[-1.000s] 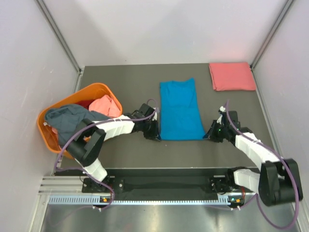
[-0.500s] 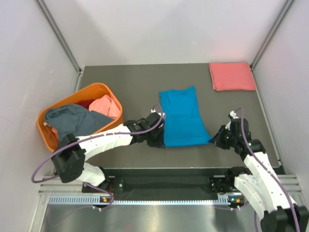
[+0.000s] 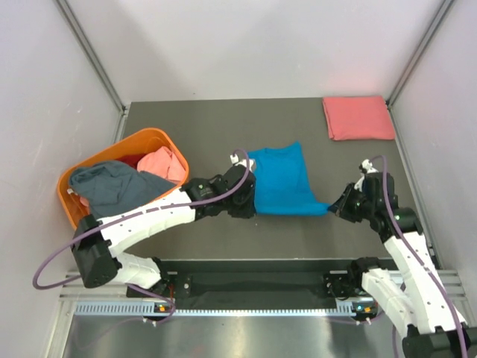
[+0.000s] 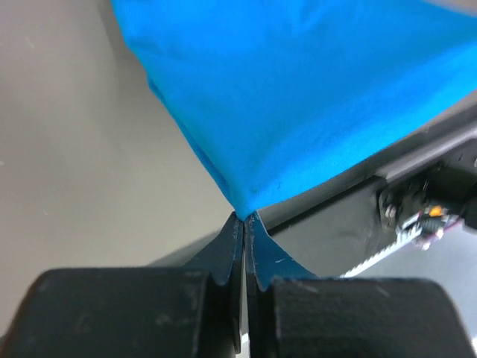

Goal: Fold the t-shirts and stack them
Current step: Fold the tshirt

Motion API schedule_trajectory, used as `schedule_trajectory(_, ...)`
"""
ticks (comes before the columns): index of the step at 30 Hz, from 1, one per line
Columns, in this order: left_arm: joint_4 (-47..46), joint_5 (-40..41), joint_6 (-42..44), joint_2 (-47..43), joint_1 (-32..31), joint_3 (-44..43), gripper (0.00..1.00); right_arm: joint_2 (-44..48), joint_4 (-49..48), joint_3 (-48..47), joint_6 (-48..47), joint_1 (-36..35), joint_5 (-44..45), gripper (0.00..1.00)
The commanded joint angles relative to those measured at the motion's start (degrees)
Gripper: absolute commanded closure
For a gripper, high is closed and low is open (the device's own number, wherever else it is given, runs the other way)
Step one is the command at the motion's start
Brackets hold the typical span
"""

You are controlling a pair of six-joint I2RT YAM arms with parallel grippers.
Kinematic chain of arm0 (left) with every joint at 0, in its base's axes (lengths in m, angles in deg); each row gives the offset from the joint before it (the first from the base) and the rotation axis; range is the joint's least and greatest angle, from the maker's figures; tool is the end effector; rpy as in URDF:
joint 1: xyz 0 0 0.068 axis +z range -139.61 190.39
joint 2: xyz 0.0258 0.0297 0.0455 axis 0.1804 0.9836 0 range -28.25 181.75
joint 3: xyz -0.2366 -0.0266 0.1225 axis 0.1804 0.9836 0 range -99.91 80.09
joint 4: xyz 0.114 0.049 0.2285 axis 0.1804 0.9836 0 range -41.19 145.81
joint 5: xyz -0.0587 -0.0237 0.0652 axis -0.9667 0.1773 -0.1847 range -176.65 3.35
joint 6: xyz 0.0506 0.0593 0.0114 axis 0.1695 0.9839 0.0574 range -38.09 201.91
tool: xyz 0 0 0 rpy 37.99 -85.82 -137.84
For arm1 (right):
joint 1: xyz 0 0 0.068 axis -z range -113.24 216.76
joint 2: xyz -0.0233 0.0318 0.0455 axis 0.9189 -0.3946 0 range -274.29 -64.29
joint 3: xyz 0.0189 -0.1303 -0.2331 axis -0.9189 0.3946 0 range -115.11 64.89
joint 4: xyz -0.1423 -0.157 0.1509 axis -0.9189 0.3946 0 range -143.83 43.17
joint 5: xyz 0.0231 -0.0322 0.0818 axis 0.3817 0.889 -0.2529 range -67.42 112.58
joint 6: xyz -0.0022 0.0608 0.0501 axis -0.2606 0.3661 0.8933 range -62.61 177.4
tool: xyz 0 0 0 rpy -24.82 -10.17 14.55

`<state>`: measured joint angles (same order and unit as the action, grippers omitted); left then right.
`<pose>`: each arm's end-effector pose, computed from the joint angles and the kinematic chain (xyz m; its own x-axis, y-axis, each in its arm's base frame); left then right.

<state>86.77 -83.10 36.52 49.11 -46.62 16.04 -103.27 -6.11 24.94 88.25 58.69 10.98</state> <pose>0.1681 -0.2516 0.2580 -0.8793 0.0495 -0.4736 0.2706 0.8703 -0.4114 0.1540 0.0357 0.2383 -0.7596 0.3997 -0.5130 0.1348 0.8685 0.4771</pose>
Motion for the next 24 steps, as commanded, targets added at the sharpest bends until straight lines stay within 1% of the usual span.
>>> schedule_trajectory(1,3.53,2.25,3.53,2.52,3.04,-5.89,1.00,-4.77,-4.38,-6.01,-2.11,0.61,2.55,1.00)
schedule_trajectory(3,3.62,1.02,5.91,5.68,4.36,-7.75,1.00,-9.52,-7.55,-8.73,-3.25,0.61,2.02,1.00)
schedule_trajectory(4,3.62,0.58,6.71,7.96,6.02,-9.76,1.00,-11.27,-8.60,-9.79,-3.78,0.61,2.10,1.00)
schedule_trajectory(5,3.62,-0.38,7.41,9.11,6.99,-10.73,1.00,-15.12,-10.09,-11.02,-5.00,0.61,2.28,1.00)
schedule_trajectory(7,3.10,-1.35,9.34,12.79,9.98,-13.80,1.00,-19.18,-11.42,-15.06,-6.32,0.61,2.98,1.00)
schedule_trajectory(9,2.65,-3.10,10.58,15.26,12.18,-16.09,1.00,-25.59,-13.35,-19.00,-8.17,0.61,3.16,1.00)
schedule_trajectory(12,2.82,-3.29,13.91,20.80,16.66,-23.19,1.00,-34.30,-15.38,-24.37,-9.58,0.69,2.55,1.00)
schedule_trajectory(13,3.17,-3.29,14.62,23.68,17.54,-24.79,1.00,-36.41,-15.90,-25.61,-9.76,0.69,2.19,1.00)
schedule_trajectory(14,3.79,-3.29,15.15,25.02,18.33,-26.37,1.00,-40.52,-16.34,-28.32,-9.93,0.69,1.58,1.00)
schedule_trajectory(16,3.71,-6.52,15.94,28.52,21.05,-29.71,1.00,-44.32,-17.57,-30.45,-9.76,0.69,1.05,1.00)
schedule_trajectory(17,3.18,-7.41,16.03,29.59,22.02,-30.51,1.00,-47.91,-18.97,-31.24,-9.06,0.78,0.53,1.00)
schedule_trajectory(18,3.18,-8.38,16.38,30.64,23.77,-32.08,1.00,-49.77,-19.25,-33.51,-9.14,0.69,-0.35,1.00)
schedule_trajectory(20,3.26,-9.79,16.82,33.46,25.28,-33.59,1.00,-54.68,-20.12,-35.98,-8.97,0.69,-1.23,1.00)
schedule_trajectory(24,3.45,-11.28,19.27,37.59,28.79,-37.28,1.00,-61.38,-20.56,-43.09,-8.70,0.69,-3.52,1.00)
